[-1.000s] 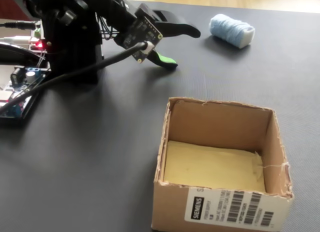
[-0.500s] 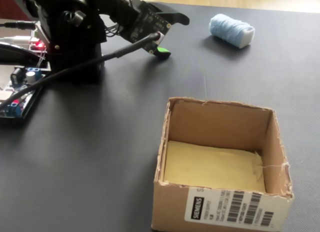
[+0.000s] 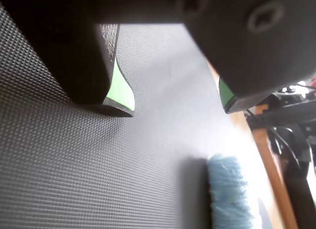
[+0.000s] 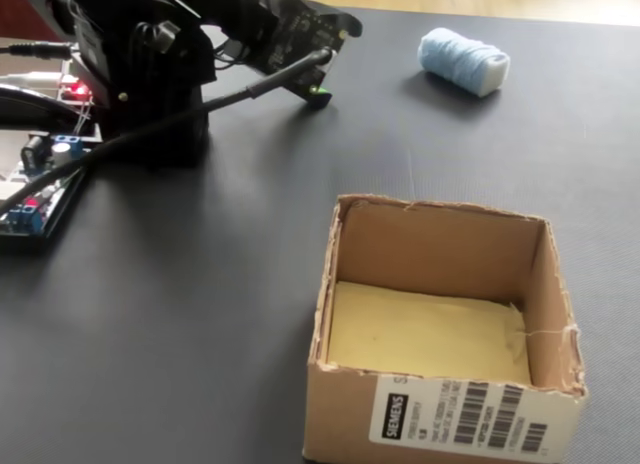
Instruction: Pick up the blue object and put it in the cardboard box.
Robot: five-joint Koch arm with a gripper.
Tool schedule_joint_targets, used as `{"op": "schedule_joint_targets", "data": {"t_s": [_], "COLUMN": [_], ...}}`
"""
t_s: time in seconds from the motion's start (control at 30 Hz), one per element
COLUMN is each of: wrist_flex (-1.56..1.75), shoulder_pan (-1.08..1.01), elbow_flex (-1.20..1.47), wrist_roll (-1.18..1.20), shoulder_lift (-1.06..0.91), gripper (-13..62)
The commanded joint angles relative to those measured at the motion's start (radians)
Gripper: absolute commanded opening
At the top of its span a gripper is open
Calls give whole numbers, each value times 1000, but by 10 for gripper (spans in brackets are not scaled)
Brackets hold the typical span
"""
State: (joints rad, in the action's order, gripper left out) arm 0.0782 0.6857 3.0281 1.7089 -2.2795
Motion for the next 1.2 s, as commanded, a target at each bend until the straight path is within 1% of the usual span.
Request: {"op": "schedule_joint_targets", "data": {"t_s": [0.0,0.07,0.13,0.17,0.2,0.4,0.43,0.6,0.8,0.83,1.17], "wrist_flex": [8,-6,-112,-130,-175,-403,-453,-552,-618,-673,-770], "shoulder_pan": [14,12,3,3,-5,-41,-61,-112,-163,-178,-132], "elbow_flex": [-89,-133,-290,-322,-394,-607,-686,-865,-962,-1029,-1243], "wrist_roll": [87,86,38,37,41,49,49,48,41,35,21], "shoulder_lift": [-75,-63,35,61,135,296,345,462,572,637,844], "gripper": [329,328,329,329,329,329,329,329,330,330,330]}}
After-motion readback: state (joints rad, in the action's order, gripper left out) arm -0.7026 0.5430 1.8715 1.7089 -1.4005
